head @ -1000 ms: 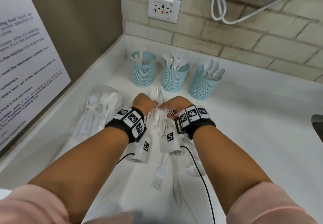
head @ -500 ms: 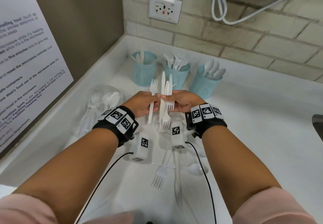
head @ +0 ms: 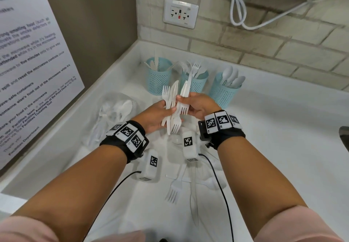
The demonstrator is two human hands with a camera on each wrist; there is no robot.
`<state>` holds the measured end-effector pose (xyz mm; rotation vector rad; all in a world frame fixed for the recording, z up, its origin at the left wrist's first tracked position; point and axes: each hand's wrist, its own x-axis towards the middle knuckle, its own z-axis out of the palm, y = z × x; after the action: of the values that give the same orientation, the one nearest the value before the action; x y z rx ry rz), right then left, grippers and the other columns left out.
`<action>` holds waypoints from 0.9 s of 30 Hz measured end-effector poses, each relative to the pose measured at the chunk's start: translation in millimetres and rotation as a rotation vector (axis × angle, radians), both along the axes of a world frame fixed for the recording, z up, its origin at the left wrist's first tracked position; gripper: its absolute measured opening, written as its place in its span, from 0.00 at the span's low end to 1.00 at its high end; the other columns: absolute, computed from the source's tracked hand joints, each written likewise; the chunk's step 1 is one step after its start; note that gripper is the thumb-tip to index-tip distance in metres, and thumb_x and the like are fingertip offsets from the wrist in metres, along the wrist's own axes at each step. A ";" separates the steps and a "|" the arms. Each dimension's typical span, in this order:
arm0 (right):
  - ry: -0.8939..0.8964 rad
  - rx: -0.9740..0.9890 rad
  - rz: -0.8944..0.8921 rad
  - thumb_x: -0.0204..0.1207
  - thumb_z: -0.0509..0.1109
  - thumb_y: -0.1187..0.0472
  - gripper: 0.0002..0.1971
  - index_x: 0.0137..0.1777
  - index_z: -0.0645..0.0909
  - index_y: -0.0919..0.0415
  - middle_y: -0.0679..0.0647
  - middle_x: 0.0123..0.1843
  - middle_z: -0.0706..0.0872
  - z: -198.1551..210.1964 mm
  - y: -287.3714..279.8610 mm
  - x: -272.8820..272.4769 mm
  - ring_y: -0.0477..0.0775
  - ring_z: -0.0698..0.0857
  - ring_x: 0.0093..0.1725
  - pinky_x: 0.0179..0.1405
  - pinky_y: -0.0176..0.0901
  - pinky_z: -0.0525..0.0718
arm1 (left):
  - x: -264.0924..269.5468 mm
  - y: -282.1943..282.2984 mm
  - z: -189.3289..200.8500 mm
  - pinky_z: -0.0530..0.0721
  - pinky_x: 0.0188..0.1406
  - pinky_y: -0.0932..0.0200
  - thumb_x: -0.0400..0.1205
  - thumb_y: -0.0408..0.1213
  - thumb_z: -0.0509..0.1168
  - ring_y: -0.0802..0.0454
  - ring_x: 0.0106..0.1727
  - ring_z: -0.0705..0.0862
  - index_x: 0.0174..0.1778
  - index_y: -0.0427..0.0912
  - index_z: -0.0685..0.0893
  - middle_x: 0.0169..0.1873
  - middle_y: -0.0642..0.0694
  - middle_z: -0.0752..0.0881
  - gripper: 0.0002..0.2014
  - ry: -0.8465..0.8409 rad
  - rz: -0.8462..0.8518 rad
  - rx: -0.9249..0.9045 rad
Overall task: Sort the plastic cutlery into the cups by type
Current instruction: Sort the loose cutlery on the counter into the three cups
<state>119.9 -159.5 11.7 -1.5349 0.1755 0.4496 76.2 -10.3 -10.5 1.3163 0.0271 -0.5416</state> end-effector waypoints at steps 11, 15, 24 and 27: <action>-0.030 -0.236 0.019 0.73 0.74 0.50 0.10 0.44 0.83 0.57 0.51 0.35 0.84 8.9 1.0 -14.8 0.46 0.79 0.32 0.29 0.34 0.73 | -2.3 0.2 -4.5 0.83 0.59 0.48 0.83 0.27 0.62 0.42 0.55 0.86 0.66 0.35 0.78 0.55 0.38 0.86 0.15 -0.075 0.055 0.100; -0.010 -0.291 0.041 0.75 0.71 0.46 0.16 0.51 0.83 0.60 0.53 0.38 0.84 9.8 2.9 -18.3 0.46 0.82 0.33 0.32 0.35 0.76 | -2.8 -1.2 -3.3 0.87 0.46 0.60 0.82 0.28 0.63 0.49 0.48 0.87 0.64 0.36 0.80 0.49 0.42 0.88 0.14 -0.090 0.114 0.078; -0.008 -0.239 0.182 0.85 0.59 0.54 0.11 0.55 0.80 0.57 0.55 0.43 0.89 15.8 -9.2 -22.3 0.53 0.89 0.42 0.46 0.46 0.87 | -6.5 4.0 -5.1 0.87 0.47 0.60 0.82 0.28 0.63 0.52 0.46 0.88 0.62 0.36 0.81 0.47 0.44 0.88 0.13 -0.080 0.129 0.093; -0.057 -0.237 0.132 0.86 0.57 0.60 0.08 0.54 0.77 0.60 0.54 0.40 0.87 19.6 -13.8 -22.3 0.51 0.89 0.40 0.44 0.48 0.87 | -7.3 5.4 -4.3 0.89 0.41 0.59 0.82 0.27 0.63 0.52 0.41 0.90 0.57 0.37 0.83 0.44 0.46 0.90 0.09 -0.052 0.146 0.060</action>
<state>97.6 -173.3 31.3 -1.7970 0.0855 0.5024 68.9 -4.9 -14.9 1.3744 0.0964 -0.3850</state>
